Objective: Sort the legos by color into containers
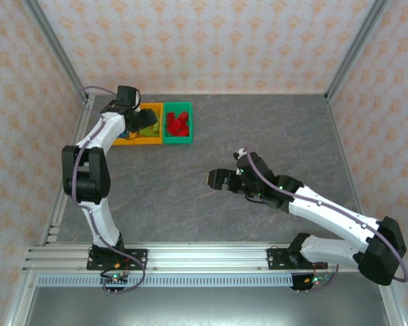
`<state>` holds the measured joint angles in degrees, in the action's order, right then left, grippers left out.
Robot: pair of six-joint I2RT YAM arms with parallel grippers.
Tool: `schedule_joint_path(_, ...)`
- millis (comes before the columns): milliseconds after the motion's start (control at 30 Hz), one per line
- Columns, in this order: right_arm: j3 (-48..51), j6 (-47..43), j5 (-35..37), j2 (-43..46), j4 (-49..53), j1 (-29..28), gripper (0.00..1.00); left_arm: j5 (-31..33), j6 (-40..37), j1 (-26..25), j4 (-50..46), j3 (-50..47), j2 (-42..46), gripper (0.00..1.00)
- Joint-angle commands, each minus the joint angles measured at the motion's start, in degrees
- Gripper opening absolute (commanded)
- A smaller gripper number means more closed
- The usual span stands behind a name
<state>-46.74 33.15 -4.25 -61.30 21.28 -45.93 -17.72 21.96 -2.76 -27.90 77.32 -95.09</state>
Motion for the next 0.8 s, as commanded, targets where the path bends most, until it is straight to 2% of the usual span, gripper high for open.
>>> schedule_joint_path(0,-0.59,-2.28,14.93,1.70,2.57,6.15,0.99,2.92,-0.82,-4.66,2.65,-8.61,13.79,0.71)
schedule_joint_path(133,2.52,-7.23,28.02,2.59,-0.04,16.81,0.99,11.23,-1.29,-9.70,5.67,-22.28,29.31,0.81)
schedule_joint_path(267,8.65,-12.81,31.40,0.44,-10.03,28.36,0.99,22.17,-4.31,-10.16,9.64,-34.20,41.89,0.91)
schedule_joint_path(333,11.67,-17.08,34.78,-1.89,-16.16,31.69,0.99,25.55,-11.06,-10.22,14.96,-40.60,47.05,0.99)
schedule_joint_path(367,12.96,-18.76,35.61,-3.08,-19.83,32.86,0.99,27.45,-13.02,-10.18,17.57,-43.25,48.73,1.00)
schedule_joint_path(400,12.44,-19.26,33.88,-4.08,-19.06,35.02,0.99,30.26,-14.73,-10.16,19.98,-45.64,50.12,1.00)
schedule_joint_path(533,13.86,-24.22,30.30,-9.15,-30.99,39.22,0.99,43.64,-13.94,-10.07,28.86,-51.96,49.95,1.00)
schedule_joint_path(567,14.15,-25.60,29.85,-11.22,-33.55,39.89,0.99,44.83,-14.47,-9.91,32.38,-53.59,48.93,1.00)
schedule_joint_path(633,14.15,-28.48,27.56,-16.57,-37.97,41.30,0.99,43.50,-17.19,-9.22,39.80,-56.00,45.15,1.00)
schedule_joint_path(700,15.34,-29.76,26.21,-21.66,-46.87,41.87,1.00,40.91,-18.78,-7.73,47.61,-57.44,39.72,1.00)
schedule_joint_path(733,13.68,-29.82,22.52,-21.89,-44.44,41.98,1.00,38.41,-18.54,-6.07,52.94,-58.48,36.31,1.00)
schedule_joint_path(767,14.98,-33.02,18.89,-22.67,-48.94,42.02,0.97,34.98,-18.05,-3.71,57.21,-58.89,33.22,1.00)
